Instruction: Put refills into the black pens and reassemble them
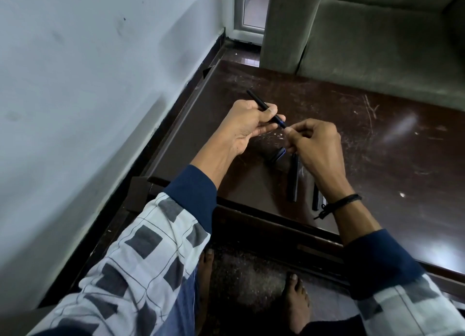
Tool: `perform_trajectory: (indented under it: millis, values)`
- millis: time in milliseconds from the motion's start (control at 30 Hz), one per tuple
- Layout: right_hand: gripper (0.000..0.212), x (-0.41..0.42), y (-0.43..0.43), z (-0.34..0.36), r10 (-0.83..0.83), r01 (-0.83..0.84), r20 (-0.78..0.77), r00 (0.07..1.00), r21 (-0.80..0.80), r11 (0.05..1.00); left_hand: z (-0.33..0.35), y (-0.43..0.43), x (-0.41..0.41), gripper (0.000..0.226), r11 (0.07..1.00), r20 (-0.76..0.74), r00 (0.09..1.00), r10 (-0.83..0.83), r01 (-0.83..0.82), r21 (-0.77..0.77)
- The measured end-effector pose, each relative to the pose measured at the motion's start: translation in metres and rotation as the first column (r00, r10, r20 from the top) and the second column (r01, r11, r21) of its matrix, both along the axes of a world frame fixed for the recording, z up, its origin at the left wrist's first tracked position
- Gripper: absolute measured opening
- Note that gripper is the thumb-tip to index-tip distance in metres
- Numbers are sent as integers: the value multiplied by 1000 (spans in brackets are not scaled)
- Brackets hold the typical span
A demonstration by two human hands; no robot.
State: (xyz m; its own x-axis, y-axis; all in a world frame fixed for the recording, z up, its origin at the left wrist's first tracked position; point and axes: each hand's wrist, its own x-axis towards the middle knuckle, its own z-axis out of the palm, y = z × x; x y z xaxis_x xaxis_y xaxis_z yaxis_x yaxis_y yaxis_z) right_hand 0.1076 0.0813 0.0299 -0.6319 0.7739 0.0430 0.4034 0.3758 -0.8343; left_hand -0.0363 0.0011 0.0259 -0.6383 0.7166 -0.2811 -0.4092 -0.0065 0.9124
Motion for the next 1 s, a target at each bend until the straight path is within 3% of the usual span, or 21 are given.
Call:
perform_trajectory:
  millis: [167,267,433,567,767,867,1000]
  values:
    - [16,0,0,2,8,-8,3,1000,-2,1000,0,0,0,5,1000,1,1000,3,-3,0]
    - [6,0,0,1,-11,10,11,1000,23,1000,0,0,1,5,1000,0,1000,1,-1,-5]
    - [19,1,2,3,14,-14,11,1000,6,1000,1,0,1,8,1000,6,1000,11,-11,-5]
    - [6,0,2,-1,-10,10,15,1000,15,1000,1,0,3,12,1000,3,1000,4,-4,-5]
    - [17,0,0,2,23,-23,10,1000,-5,1000,2,0,2,6,1000,-1,1000,7,-7,-6]
    - [5,0,1,1,9,-9,24,1000,12,1000,1,1,3,5,1000,-3,1000,-1,1,-7]
    - [15,1,1,3,21,-21,23,1000,-9,1000,1,2,3,5,1000,0,1000,-4,4,-6]
